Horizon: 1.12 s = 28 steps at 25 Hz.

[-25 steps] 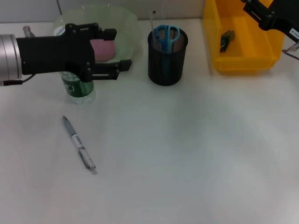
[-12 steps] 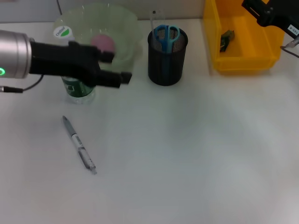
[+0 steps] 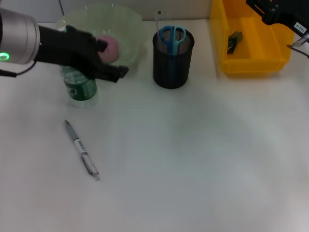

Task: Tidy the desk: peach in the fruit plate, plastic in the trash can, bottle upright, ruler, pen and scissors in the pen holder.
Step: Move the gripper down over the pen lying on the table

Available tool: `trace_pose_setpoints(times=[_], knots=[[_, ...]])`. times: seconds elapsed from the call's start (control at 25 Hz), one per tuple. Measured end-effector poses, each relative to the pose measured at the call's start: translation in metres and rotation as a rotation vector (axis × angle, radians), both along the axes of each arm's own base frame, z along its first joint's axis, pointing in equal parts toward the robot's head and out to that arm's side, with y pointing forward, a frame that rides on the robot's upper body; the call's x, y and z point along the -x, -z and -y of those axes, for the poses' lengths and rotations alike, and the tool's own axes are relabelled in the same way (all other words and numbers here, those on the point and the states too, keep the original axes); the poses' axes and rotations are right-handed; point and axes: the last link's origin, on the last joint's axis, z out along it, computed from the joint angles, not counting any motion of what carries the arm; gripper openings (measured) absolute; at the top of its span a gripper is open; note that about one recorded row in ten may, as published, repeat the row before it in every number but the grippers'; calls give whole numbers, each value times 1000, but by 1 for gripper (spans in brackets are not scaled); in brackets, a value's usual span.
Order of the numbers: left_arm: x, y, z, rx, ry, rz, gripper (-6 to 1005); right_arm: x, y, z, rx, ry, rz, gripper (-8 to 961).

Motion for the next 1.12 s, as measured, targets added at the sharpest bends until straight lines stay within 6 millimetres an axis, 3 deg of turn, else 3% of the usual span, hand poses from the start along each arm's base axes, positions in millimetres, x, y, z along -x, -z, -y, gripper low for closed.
trace_pose_setpoints(times=[0.44,0.72,1.12], knots=[[-1,23,-14,-81,43,-32,777,2,10,4,49,-18,24,508],[5,22,-11,-68,68,-84,775,0,15,8,81,-14,27,508],[12,0,-4,-6,199,-408,771,-5,22,10,97,67,-127,508]])
